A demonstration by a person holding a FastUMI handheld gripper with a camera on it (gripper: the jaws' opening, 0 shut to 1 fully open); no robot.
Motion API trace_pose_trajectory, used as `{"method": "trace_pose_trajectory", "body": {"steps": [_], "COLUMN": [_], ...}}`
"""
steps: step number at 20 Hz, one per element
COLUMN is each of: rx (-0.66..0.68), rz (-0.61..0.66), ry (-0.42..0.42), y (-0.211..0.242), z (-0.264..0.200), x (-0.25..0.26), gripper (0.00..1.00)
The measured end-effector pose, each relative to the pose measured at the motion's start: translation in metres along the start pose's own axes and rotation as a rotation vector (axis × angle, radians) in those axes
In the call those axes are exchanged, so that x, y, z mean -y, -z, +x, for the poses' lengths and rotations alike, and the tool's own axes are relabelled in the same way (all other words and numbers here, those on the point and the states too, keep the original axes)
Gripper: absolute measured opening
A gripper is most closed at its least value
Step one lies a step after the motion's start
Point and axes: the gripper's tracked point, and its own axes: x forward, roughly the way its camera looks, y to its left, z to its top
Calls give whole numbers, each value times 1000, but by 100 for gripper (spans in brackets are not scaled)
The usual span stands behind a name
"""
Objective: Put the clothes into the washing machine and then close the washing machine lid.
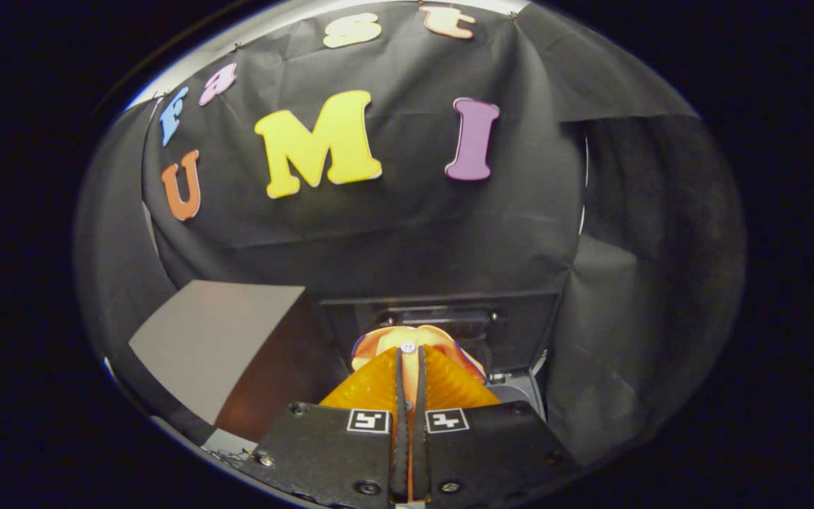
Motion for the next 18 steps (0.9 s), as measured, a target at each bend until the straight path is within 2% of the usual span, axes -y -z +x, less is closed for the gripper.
{"method": "trace_pose_trajectory", "body": {"steps": [6,18], "rx": [-152,-431], "rz": [-17,34], "ry": [33,85], "y": [63,165], "z": [63,93], "x": [-4,27], "gripper": [6,6]}}
